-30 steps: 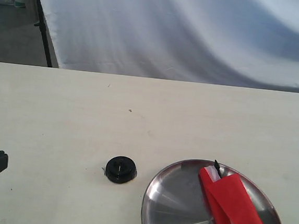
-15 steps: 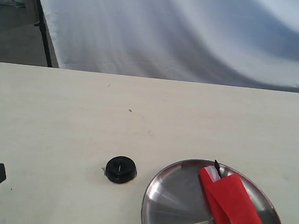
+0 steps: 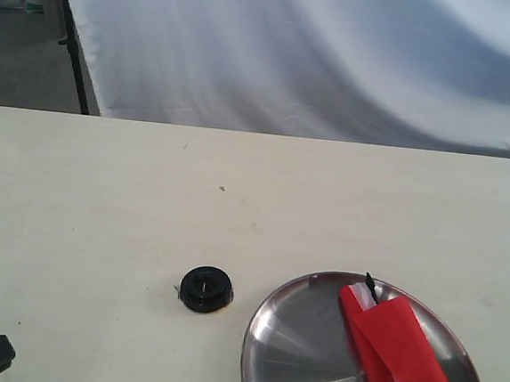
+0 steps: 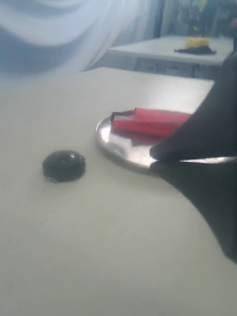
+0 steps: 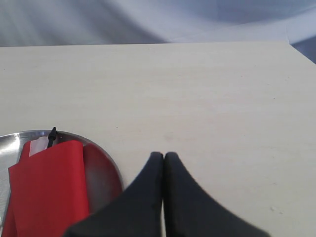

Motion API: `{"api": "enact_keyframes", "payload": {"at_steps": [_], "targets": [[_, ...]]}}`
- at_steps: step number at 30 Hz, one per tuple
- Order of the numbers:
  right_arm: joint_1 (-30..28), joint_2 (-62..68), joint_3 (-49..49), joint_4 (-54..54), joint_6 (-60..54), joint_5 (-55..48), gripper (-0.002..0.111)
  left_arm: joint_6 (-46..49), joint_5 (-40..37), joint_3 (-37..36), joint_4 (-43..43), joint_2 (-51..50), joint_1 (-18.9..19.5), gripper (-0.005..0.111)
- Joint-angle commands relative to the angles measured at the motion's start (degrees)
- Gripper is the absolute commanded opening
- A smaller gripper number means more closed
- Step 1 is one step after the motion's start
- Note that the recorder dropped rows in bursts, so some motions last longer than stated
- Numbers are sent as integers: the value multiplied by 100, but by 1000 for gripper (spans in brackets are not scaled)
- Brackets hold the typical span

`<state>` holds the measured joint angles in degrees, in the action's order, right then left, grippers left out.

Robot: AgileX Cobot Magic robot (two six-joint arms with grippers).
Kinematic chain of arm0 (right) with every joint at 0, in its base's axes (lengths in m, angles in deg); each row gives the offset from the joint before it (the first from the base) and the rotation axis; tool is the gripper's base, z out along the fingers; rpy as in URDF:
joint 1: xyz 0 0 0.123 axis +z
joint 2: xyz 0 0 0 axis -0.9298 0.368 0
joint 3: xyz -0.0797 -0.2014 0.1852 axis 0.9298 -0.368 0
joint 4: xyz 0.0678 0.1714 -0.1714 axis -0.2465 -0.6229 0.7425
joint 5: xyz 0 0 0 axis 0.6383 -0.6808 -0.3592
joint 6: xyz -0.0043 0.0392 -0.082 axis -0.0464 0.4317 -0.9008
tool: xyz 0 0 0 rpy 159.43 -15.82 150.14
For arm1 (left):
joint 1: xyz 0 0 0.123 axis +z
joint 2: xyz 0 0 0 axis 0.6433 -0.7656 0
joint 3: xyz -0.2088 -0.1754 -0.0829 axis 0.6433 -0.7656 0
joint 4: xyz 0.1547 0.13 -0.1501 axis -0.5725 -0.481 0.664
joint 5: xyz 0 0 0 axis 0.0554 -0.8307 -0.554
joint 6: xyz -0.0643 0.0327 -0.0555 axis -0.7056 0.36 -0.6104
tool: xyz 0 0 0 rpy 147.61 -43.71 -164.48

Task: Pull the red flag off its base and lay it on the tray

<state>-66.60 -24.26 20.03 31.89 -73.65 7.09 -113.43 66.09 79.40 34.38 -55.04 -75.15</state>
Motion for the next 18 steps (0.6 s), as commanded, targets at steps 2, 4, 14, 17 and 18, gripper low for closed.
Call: {"api": "enact_keyframes", "payload": {"at_steps": [2, 4, 14, 17, 18], "targets": [[-17, -23, 16, 16, -18, 57, 0, 3106, -647, -22, -1636, 36, 25, 0], [-17, -23, 16, 16, -18, 57, 0, 4888, -911, -22, -1943, 36, 25, 0], [-17, -23, 16, 16, -18, 57, 0, 5956, -882, -22, -3679, 36, 41, 0], [-17, -23, 16, 16, -18, 57, 0, 5956, -882, -22, -3690, 36, 41, 0], [-17, -23, 16, 16, -18, 57, 0, 5956, -882, -22, -3690, 36, 41, 0]]}}
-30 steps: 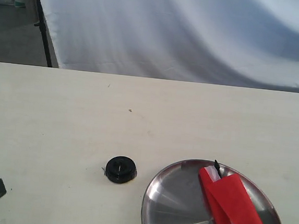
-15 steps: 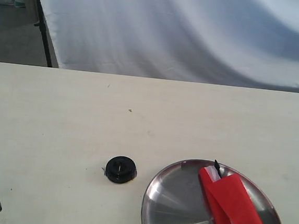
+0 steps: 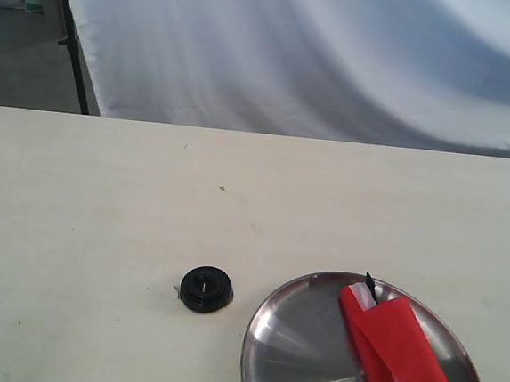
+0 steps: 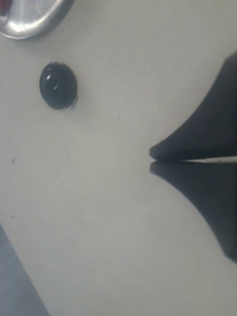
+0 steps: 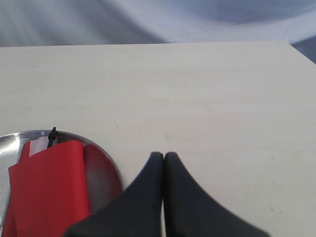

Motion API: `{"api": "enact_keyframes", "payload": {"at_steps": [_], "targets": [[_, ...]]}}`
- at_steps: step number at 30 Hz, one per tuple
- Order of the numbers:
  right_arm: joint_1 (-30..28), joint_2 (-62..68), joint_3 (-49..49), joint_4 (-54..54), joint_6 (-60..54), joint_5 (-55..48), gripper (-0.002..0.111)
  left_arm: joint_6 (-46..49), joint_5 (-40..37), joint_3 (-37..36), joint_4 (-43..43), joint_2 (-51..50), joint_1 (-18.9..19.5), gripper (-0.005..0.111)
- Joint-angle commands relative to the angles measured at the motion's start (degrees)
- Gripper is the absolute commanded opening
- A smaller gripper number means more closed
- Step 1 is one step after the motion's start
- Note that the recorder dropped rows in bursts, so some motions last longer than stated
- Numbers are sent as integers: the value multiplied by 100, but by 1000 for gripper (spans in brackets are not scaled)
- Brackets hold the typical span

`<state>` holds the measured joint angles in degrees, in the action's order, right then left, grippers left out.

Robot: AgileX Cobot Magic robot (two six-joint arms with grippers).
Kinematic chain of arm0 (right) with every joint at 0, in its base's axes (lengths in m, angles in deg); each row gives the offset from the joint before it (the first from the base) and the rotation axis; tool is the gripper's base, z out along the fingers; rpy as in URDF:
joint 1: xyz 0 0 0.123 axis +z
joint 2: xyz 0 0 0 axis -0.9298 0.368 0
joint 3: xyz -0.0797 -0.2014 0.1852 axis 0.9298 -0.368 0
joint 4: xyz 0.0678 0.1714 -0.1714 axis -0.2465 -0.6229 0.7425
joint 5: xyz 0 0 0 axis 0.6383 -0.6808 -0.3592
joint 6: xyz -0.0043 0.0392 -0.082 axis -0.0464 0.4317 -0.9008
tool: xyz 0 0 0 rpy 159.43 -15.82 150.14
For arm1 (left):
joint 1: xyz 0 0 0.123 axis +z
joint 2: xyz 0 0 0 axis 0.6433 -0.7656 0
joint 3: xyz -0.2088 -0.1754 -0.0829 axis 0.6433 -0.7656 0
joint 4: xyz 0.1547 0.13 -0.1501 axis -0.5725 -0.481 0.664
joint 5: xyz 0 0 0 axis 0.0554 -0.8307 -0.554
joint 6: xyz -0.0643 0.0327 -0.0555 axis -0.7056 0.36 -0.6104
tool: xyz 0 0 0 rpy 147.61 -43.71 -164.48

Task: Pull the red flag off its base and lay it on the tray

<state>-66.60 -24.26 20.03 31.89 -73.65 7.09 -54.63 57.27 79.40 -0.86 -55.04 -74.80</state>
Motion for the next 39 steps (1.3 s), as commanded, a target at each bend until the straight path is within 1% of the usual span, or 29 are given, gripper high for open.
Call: {"api": "enact_keyframes", "payload": {"at_steps": [1, 11, 15, 18, 20, 22, 30, 32, 33, 35, 39], "targets": [[-17, -23, 16, 16, -18, 57, 0, 75, 0, -22, -166, 36, 6, 0], [-17, -23, 16, 16, -18, 57, 0, 75, 12, -22, -167, 161, 6, 0], [-17, -23, 16, 16, -18, 57, 0, 75, 27, -22, -167, 639, 358, 0], [-17, -23, 16, 16, -18, 57, 0, 75, 27, -22, -167, 1163, 761, 0], [-17, -23, 16, 16, -18, 57, 0, 75, 27, -22, -167, 1489, 1171, 0], [-17, -23, 16, 16, -18, 57, 0, 75, 27, -22, -167, 1752, 1630, 0], [-17, -23, 16, 16, -18, 57, 0, 108, 27, -22, -167, 2869, 3676, 0], [-17, -23, 16, 16, -18, 57, 0, 108, 27, -22, -167, 3034, 4122, 0], [-17, -23, 16, 16, -18, 57, 0, 108, 27, -32, -221, 3034, 4287, 0], [-17, -37, 16, 16, -18, 47, 0, 108, 2, -32, -211, 3034, 4493, 0], [-17, -24, 16, 16, -18, 58, 0, 108, 8, -32, -211, 3034, 4488, 0]]}}
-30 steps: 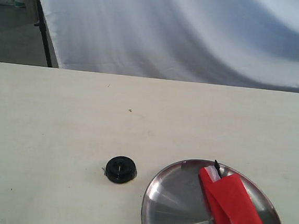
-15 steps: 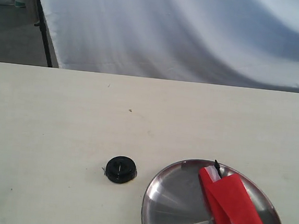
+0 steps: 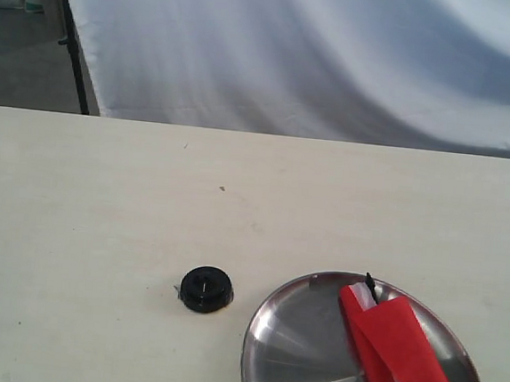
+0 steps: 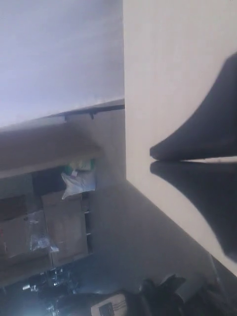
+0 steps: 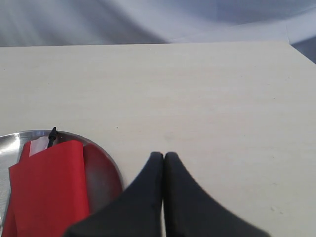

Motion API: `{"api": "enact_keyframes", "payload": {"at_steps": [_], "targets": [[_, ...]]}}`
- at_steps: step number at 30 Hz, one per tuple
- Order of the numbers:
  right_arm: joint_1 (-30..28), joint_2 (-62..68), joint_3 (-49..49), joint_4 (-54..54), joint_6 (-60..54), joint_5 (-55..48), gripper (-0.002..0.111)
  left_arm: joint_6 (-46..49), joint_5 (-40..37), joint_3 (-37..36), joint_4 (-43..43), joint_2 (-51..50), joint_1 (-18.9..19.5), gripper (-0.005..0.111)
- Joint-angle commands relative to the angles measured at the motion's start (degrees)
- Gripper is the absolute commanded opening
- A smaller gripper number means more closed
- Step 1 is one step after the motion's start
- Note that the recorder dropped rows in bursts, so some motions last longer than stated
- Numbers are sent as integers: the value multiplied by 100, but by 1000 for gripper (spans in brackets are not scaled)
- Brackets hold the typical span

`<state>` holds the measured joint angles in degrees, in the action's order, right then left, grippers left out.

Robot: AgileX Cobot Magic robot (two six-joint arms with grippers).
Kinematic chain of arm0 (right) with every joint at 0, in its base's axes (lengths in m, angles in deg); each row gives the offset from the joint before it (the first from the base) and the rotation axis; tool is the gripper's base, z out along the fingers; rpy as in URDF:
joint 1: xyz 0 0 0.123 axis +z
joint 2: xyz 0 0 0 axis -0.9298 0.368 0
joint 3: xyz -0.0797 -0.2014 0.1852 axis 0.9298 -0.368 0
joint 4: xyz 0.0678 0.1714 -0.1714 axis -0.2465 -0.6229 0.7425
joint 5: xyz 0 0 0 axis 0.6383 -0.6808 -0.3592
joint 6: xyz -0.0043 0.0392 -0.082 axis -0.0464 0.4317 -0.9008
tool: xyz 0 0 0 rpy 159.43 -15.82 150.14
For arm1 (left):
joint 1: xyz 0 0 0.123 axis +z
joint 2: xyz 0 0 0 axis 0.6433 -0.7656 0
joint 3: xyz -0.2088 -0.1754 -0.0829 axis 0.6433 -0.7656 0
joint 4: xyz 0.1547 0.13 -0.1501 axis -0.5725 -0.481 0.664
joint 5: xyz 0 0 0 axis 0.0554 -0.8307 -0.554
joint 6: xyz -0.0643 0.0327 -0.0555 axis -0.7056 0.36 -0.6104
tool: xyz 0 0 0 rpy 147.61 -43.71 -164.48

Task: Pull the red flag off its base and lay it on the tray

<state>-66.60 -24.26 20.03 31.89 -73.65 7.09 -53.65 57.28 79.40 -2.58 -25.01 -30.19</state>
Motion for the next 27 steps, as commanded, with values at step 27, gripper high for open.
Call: {"api": "enact_keyframes", "payload": {"at_steps": [27], "targets": [[-17, -24, 16, 16, -18, 58, 0, 10, -40, -32, 3987, 32, 26, 0]]}}
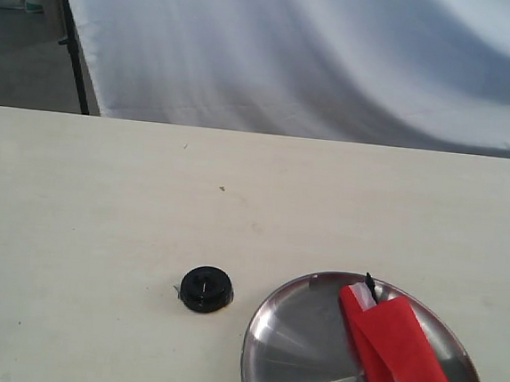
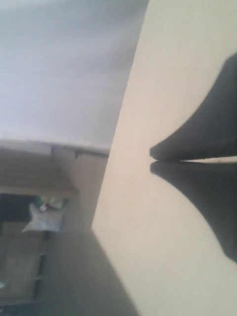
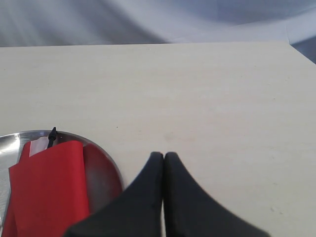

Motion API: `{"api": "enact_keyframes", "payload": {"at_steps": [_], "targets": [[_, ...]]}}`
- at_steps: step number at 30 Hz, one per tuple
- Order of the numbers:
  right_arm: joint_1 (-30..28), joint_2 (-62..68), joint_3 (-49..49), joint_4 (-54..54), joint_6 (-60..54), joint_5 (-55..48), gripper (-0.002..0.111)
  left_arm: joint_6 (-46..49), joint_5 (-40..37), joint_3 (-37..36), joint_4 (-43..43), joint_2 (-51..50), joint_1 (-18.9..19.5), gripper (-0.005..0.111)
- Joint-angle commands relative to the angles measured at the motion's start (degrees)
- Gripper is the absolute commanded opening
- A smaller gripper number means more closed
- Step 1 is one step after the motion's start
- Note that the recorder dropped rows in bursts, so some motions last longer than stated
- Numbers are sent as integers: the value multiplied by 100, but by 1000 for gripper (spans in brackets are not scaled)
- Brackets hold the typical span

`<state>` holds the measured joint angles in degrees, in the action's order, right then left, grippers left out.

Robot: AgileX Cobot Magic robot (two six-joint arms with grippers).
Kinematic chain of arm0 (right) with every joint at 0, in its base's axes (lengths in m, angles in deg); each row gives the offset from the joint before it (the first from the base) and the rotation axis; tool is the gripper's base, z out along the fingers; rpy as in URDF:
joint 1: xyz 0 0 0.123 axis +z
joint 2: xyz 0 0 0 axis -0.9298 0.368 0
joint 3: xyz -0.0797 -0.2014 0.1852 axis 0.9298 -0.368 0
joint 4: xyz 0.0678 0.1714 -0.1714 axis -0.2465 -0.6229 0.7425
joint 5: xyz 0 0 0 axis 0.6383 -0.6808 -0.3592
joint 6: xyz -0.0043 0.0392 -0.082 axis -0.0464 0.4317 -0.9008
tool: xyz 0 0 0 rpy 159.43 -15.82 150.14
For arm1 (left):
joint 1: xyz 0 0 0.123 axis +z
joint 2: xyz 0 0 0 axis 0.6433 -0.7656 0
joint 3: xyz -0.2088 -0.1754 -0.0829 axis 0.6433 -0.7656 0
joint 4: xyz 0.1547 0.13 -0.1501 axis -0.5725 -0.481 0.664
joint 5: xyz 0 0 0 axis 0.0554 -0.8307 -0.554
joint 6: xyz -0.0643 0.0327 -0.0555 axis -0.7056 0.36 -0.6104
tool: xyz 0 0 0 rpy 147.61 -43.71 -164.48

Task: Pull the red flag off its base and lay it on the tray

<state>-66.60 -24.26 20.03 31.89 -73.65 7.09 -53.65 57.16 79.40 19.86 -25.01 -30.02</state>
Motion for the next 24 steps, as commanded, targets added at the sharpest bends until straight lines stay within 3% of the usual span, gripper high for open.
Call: {"api": "enact_keyframes", "payload": {"at_steps": [1, 8, 15, 24], "targets": [[-17, -24, 16, 16, -18, 58, 0, 10, -28, -32, 1952, 32, 10, 0], [-17, -24, 16, 16, -18, 58, 0, 18, -27, -41, 1959, 32, 10, 0], [-17, -24, 16, 16, -18, 58, 0, 18, 2, -695, 626, 32, 10, 0], [-17, -24, 16, 16, -18, 58, 0, 45, 42, -811, 545, 32, 10, 0]]}}
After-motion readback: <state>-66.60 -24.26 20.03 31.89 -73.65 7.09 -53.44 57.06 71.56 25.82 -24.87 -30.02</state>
